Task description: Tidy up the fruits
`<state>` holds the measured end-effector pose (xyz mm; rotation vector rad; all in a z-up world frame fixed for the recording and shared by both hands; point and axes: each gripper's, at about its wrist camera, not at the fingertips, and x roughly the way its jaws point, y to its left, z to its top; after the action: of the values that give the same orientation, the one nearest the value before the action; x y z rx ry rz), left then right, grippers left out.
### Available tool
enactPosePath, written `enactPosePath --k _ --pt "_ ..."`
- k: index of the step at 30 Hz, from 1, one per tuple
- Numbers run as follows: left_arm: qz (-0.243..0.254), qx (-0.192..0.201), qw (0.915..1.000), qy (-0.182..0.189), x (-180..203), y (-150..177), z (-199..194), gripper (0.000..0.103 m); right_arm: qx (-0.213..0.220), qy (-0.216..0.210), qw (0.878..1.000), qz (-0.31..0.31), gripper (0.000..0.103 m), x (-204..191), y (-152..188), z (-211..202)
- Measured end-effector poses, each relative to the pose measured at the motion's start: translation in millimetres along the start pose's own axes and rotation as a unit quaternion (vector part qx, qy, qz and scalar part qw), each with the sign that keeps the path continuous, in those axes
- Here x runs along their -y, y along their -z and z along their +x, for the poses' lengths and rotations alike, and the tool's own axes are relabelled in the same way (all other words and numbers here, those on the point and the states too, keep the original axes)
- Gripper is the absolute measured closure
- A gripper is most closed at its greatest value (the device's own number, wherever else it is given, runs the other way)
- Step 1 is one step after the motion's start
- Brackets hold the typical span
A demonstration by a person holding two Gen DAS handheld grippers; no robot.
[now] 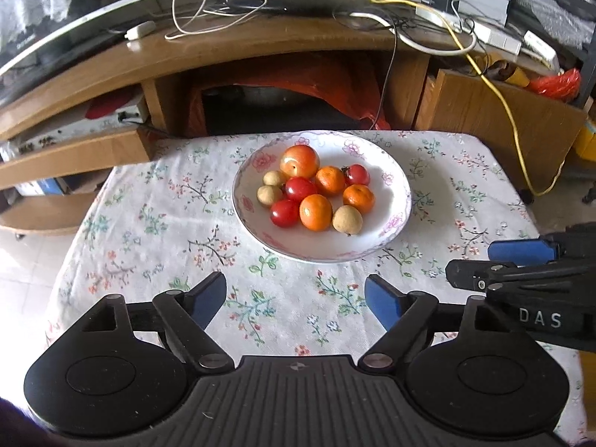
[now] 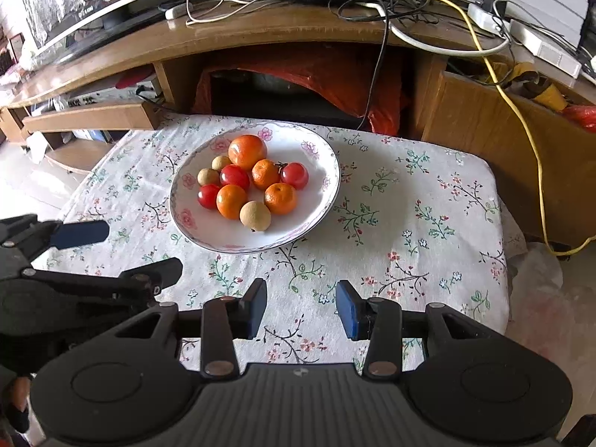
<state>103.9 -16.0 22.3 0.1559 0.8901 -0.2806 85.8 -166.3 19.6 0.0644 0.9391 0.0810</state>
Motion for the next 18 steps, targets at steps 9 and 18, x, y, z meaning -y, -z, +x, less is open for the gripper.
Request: enactPosePath --k 9,18 --pt "-0.012 0.017 0.9998 -0.006 2 24 -15 0.012 0.011 -0.002 1.000 0.016 0.058 1 28 -20" --pt "0.008 0.036 0.9985 -0.041 11 43 -30 0.000 0.008 -0.004 0.999 0.031 0.058 2 53 -31"
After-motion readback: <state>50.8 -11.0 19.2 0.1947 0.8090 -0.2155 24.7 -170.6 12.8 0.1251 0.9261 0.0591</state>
